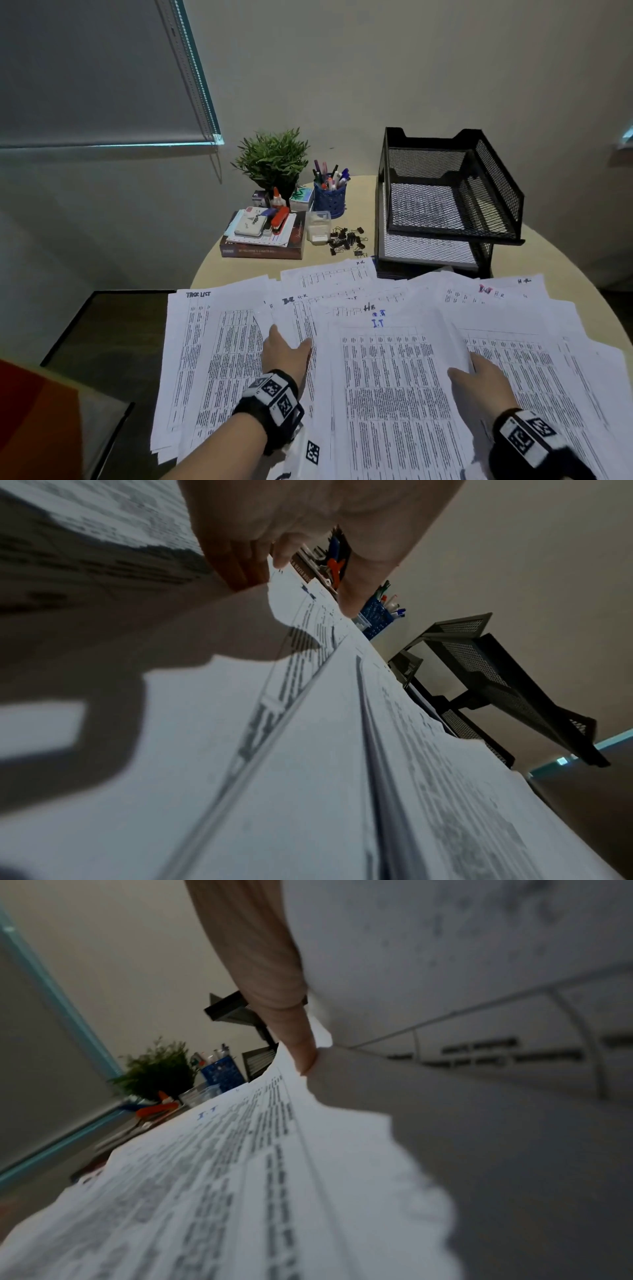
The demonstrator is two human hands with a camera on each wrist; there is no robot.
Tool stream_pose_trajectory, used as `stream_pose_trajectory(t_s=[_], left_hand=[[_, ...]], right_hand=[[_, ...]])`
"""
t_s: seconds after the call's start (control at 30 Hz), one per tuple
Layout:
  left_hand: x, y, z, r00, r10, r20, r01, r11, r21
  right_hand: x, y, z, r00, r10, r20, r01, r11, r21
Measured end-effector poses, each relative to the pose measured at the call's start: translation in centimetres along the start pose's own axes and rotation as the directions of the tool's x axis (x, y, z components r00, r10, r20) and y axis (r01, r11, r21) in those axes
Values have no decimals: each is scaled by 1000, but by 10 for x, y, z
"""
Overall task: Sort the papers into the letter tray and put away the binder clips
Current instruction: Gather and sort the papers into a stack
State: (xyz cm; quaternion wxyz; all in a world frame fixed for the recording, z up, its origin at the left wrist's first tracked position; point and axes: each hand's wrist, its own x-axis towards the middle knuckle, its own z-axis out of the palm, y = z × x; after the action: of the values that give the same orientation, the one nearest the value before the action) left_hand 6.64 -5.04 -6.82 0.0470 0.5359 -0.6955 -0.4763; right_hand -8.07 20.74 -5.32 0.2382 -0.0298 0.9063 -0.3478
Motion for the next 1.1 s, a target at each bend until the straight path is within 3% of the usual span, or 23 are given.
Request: stream_pose_trajectory(t_s=[0.2,0.3,0.43,0.6,0.73,0.83,1.0,1.1], left_hand=[[-5,5,2,987,45,153,-10,975,-222],[-12,1,10,959,25,282,108,888,-447],[-22,0,16,915,88,394,71,925,-372],[-28,-5,27,920,102,379,-11,972,-235],[-25,3,16,910,160,383,-45,955,-293],[-24,16,1,881,256,398,-87,915,-395],[-26,49,-26,871,363,331,-147,836,-529],[-35,77,-42,859,436,269,-168,735,-657]], right_hand=[[6,-4,-7,994,111,-24,-107,985,136],[4,-5,-6,993,118,1,-116,979,170],[-4,-11,0,996,56,67,-69,972,223],[-24,-21,11,986,-47,158,-2,954,300],[-20,-19,2,985,-63,159,-6,916,401],[-18,-21,-13,984,-116,134,27,842,538],[-14,-42,-25,924,-279,260,45,757,652],[-20,-70,-32,912,-378,157,144,656,741]])
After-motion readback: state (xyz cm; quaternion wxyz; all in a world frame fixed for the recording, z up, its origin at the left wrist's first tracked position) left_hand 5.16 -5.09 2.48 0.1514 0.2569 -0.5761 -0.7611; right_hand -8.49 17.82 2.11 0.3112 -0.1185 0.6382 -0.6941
